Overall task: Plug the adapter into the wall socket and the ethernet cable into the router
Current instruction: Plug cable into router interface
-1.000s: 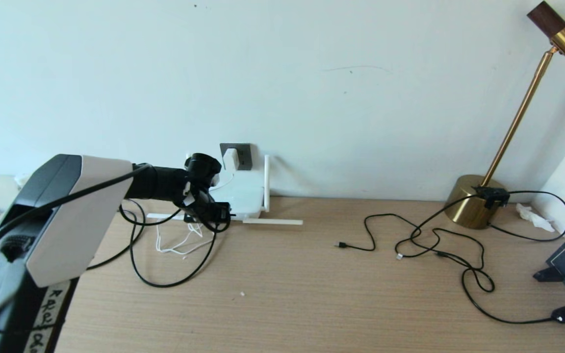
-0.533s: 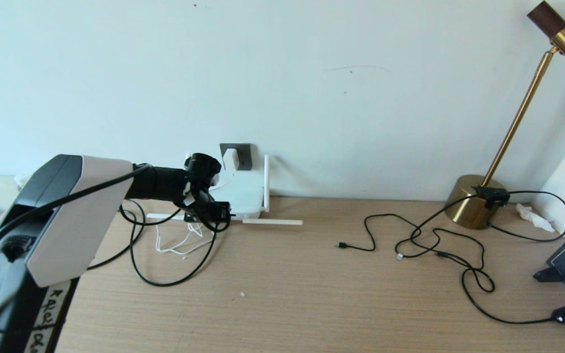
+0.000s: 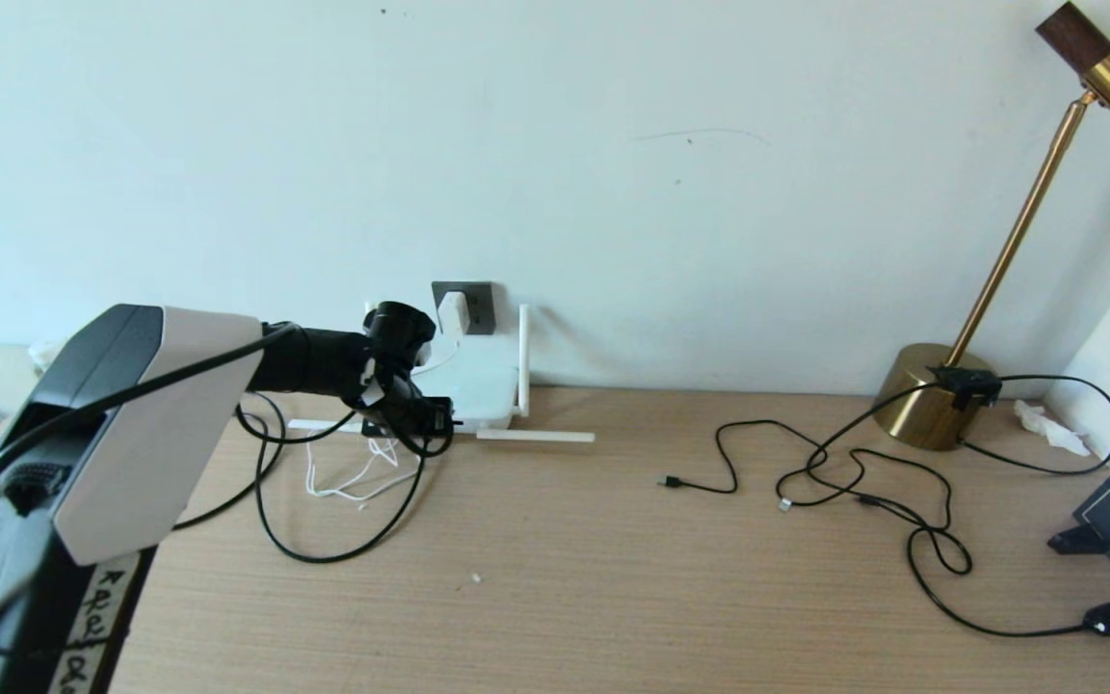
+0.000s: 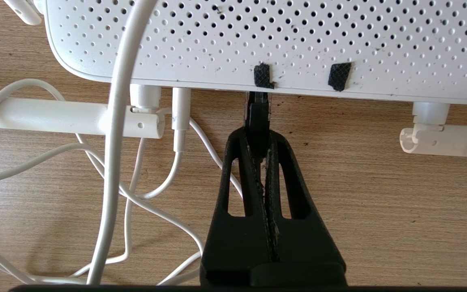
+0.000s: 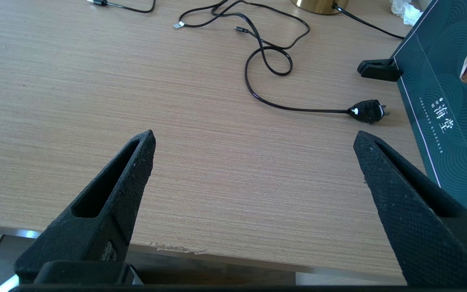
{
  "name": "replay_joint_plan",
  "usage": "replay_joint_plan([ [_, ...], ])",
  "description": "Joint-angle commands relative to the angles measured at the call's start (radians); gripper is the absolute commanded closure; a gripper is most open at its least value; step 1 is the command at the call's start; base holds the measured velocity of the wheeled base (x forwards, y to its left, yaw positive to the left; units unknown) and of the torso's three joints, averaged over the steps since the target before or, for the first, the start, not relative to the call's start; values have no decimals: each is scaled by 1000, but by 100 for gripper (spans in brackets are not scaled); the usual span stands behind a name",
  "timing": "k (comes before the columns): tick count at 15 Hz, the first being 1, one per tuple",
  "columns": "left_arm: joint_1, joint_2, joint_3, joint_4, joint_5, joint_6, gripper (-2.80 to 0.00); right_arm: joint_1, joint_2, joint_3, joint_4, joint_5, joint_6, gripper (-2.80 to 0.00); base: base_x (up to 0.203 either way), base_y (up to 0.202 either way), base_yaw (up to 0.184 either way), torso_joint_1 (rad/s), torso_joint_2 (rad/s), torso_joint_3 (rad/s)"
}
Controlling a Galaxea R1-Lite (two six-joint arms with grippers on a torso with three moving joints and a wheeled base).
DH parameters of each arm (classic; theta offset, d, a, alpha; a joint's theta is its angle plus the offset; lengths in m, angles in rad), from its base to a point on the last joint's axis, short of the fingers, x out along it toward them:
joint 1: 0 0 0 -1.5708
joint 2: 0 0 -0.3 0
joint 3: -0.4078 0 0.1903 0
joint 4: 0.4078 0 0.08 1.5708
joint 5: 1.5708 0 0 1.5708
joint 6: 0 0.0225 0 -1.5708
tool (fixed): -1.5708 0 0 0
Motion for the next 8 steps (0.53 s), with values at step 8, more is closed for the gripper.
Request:
replay_joint_plan([
  [8,-1,12,0,-19,19,2,0,0,1,0,2,1,-1,-280,0,0,0,0,0,0],
])
